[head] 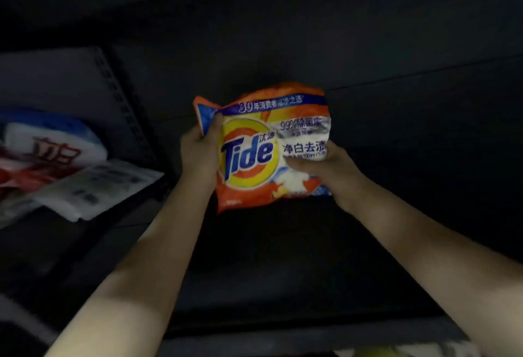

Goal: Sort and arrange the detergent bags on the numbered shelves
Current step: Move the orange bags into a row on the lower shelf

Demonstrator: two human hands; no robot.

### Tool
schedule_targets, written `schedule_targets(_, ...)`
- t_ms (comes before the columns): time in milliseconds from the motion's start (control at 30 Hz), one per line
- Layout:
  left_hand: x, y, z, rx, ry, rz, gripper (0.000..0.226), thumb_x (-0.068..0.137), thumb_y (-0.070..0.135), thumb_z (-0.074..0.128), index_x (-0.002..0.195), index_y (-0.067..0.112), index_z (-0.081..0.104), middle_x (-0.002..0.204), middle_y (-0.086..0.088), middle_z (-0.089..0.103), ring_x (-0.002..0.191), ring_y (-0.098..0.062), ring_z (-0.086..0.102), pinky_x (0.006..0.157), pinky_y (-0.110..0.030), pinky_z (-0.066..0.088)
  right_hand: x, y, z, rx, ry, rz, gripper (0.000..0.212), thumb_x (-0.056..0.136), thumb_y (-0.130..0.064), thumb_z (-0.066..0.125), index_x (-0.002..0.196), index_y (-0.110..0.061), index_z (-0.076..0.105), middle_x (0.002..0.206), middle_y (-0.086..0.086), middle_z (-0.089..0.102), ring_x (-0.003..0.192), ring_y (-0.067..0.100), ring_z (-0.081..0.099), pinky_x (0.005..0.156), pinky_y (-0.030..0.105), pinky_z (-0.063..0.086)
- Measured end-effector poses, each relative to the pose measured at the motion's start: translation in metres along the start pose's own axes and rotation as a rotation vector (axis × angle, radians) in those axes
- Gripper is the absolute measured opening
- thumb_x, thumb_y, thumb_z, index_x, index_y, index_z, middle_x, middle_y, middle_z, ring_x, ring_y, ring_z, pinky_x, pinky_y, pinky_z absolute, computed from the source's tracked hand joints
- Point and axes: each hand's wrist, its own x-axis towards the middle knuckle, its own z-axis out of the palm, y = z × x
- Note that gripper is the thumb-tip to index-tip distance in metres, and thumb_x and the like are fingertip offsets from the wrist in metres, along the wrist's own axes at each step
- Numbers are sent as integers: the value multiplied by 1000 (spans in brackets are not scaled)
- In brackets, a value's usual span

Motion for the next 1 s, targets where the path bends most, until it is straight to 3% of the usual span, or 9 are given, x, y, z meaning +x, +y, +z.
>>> schedule_targets(200,80,-34,-20,-106,190,63,18,91,29,62,83,14,65,87,-8,68,83,-24,67,82,-44,57,81,21,52,23,6,-4,49,79,3,70,124,-9,56,120,10,62,108,29,61,90,41,51)
schedule_targets(333,113,-56,-44,-71,229,77,22,90,30,62,73,17,61,82,-8,64,82,-26,63,82,-49,55,117,39,82,-55,41,48,53,75,8,71,124,-5,54,124,14,60,111,33,59,95,50,48)
schedule_targets(467,129,-58,-60,-80,215,40,25,94,24,58,70,17,57,68,2,58,61,-11,55,62,-28,52,142,45,96,-214,72,45,56,73,6,74,124,-5,54,124,17,60,111,32,59,96,49,48)
schedule_targets(600,141,-77,-67,-73,160,-8,21,95,22,57,74,19,59,75,-2,62,71,-19,61,78,-38,54,150,48,103,-479,146,30,55,75,-4,75,126,-4,53,126,16,58,115,31,56,99,44,46)
schedule_targets(733,153,-90,-70,6,108,-26,14,94,28,57,89,18,65,97,-15,69,93,-33,66,85,-49,55,156,62,102,-550,245,19,48,80,-8,72,125,-7,53,127,12,58,116,27,56,96,37,47)
schedule_targets(867,157,-92,-71,209,140,28,29,96,32,52,111,9,64,106,-15,66,98,-31,63,87,-43,53,160,67,102,-557,316,17,52,78,-14,75,124,-7,52,126,11,58,115,26,56,92,35,48)
schedule_targets(1000,128,-107,-74,423,257,87,34,97,28,51,119,2,53,119,-18,58,109,-33,56,82,-33,44,150,73,98,-664,330,70,55,80,-28,73,125,-4,51,124,13,57,112,26,56,86,34,48)
